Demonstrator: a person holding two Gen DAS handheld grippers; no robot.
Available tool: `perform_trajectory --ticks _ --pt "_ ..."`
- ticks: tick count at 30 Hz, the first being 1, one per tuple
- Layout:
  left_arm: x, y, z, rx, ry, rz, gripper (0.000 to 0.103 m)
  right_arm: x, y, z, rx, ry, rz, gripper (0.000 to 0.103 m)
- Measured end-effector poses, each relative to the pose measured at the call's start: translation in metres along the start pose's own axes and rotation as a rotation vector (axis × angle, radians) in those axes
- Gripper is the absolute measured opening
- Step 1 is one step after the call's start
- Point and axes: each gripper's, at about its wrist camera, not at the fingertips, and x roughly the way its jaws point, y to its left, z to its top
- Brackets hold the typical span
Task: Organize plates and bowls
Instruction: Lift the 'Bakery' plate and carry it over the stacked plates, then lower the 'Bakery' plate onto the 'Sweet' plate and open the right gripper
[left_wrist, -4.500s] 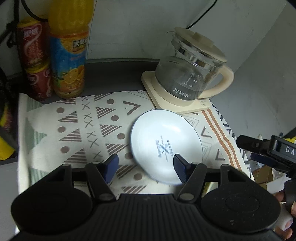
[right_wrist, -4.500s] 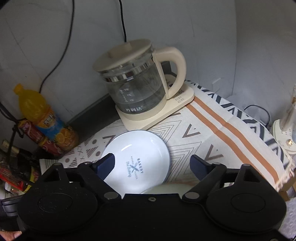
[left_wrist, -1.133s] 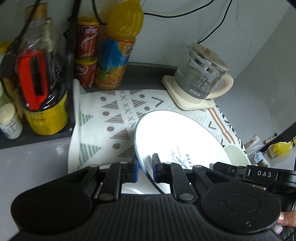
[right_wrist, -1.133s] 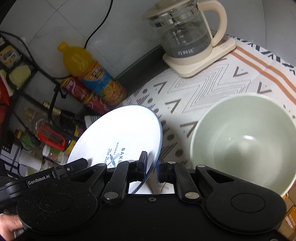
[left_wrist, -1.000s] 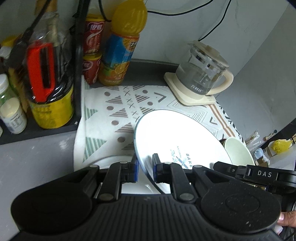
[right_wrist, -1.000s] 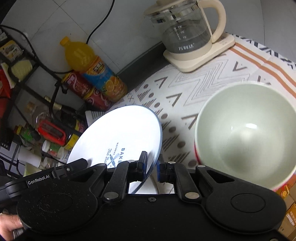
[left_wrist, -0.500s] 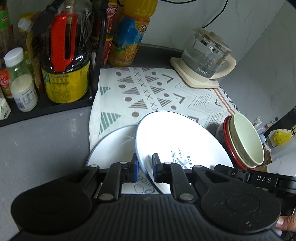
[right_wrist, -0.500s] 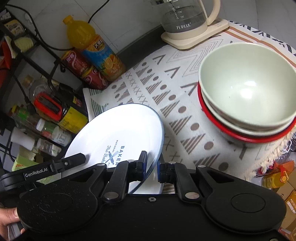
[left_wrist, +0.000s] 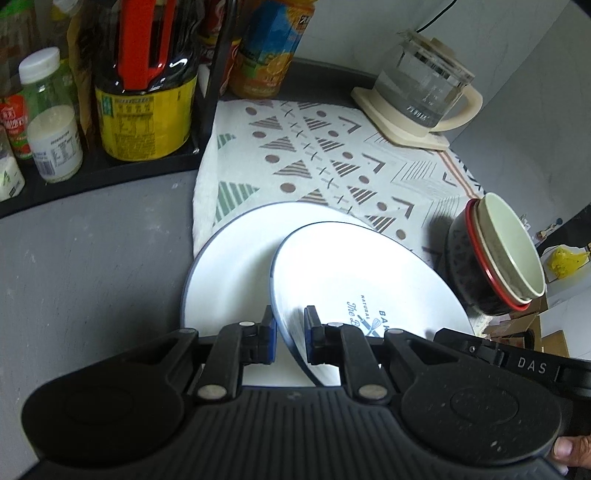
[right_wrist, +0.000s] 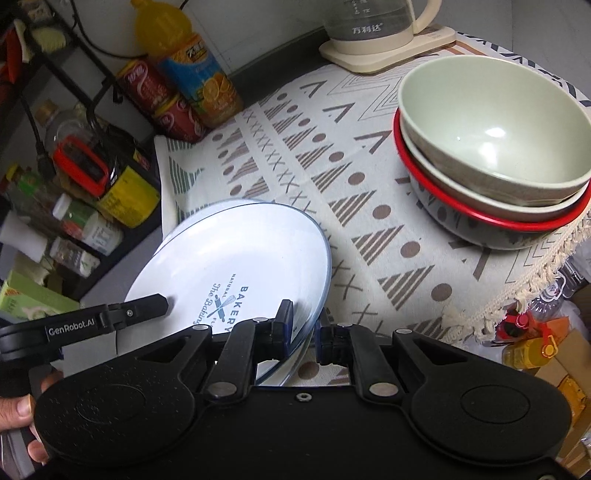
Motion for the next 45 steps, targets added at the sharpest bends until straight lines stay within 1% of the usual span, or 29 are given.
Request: perform_trajectory --ticks 5,9,11,15,21,26,28,30,33,40,41,43,44,45 --pt "0.005 0.005 -0.006 0.010 0.021 0.026 0.013 0.006 0.008 -0.004 -0.040 0.018 -0.026 0.012" --pt "0.009 0.010 -0.009 0.000 0.034 0.021 0.013 0.008 0.015 -0.007 -0.085 0.026 -0.056 0.013" --pt "0.011 0.011 -0.009 -0.014 0.041 0.023 0.014 0.009 0.016 -0.007 -0.086 0.028 -0.061 0.013" --pt "0.012 0.011 -0.008 -0.007 0.041 0.036 0.015 0.011 0.019 -0.007 -0.099 0.029 -0.079 0.013" --pt "0.014 0.011 -0.008 -0.011 0.041 0.049 0.015 0.015 0.023 -0.008 -0.103 0.056 -0.099 0.016" --pt "0.015 0.013 -0.008 -0.001 0.053 0.066 0.015 0.019 0.024 -0.010 -0.093 0.085 -0.102 0.018" --pt "0.018 0.013 -0.009 0.013 0.070 0.100 0.015 0.021 0.024 -0.012 -0.097 0.090 -0.103 0.018" --pt "0.016 0.013 -0.009 0.028 0.052 0.100 0.015 0.022 0.025 -0.012 -0.101 0.086 -0.107 0.018" --pt "0.014 0.013 -0.005 0.032 0.058 0.113 0.015 0.023 0.024 -0.010 -0.093 0.089 -0.106 0.018" --pt "-0.004 0.012 0.009 0.047 0.038 0.132 0.017 0.023 0.021 -0.006 -0.061 0.105 -0.086 0.023" --pt "-0.008 0.011 0.013 0.054 0.032 0.127 0.017 0.022 0.022 -0.005 -0.059 0.108 -0.082 0.024" --pt "-0.014 0.007 0.021 0.063 0.025 0.109 0.017 0.016 0.021 -0.001 -0.050 0.094 -0.059 0.030" --pt "-0.017 0.005 0.024 0.060 0.024 0.100 0.017 0.011 0.021 0.001 -0.050 0.077 -0.036 0.030" --pt "-0.019 0.003 0.028 0.053 0.022 0.087 0.022 0.005 0.022 0.004 -0.053 0.061 -0.011 0.032"
